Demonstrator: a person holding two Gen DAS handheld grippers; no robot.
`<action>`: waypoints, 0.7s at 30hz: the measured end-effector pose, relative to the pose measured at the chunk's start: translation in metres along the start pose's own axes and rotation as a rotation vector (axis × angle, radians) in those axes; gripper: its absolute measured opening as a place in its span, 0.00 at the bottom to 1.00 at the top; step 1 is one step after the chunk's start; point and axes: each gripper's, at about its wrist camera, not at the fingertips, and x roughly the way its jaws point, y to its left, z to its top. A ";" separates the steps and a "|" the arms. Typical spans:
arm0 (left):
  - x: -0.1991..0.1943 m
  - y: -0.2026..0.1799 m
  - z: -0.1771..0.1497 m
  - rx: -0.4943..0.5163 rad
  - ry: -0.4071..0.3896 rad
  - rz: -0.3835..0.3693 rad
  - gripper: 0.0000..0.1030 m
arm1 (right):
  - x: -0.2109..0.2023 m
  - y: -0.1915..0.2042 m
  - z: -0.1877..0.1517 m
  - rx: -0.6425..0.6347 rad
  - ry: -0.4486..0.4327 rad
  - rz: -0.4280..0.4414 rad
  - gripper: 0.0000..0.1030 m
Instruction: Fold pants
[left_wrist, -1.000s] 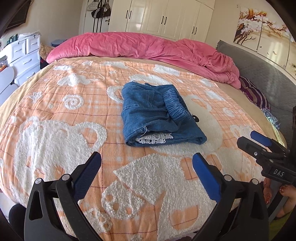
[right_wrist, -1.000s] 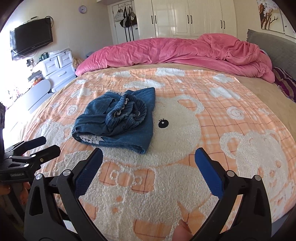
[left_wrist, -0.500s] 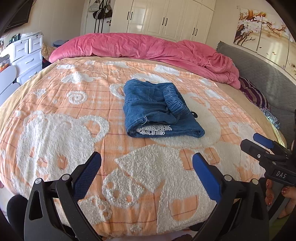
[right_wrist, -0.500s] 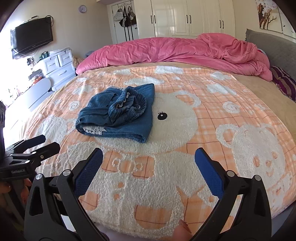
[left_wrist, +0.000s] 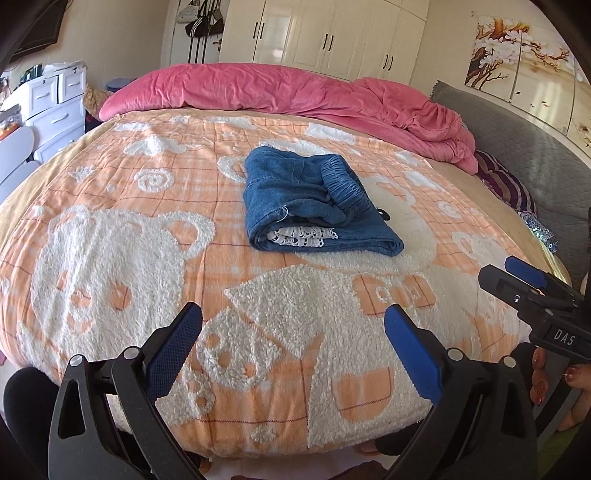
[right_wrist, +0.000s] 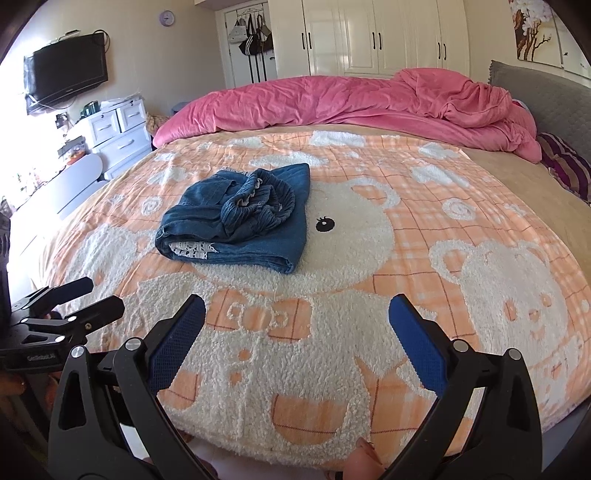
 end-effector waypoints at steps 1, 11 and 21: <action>0.000 0.000 -0.001 -0.004 0.002 0.003 0.96 | 0.000 -0.001 -0.001 0.002 -0.002 -0.004 0.91; 0.013 0.001 -0.008 -0.011 0.032 0.015 0.96 | 0.010 -0.003 -0.012 0.003 0.016 -0.008 0.91; 0.024 0.002 -0.013 -0.010 0.046 0.026 0.96 | 0.025 -0.005 -0.020 -0.003 0.032 -0.015 0.91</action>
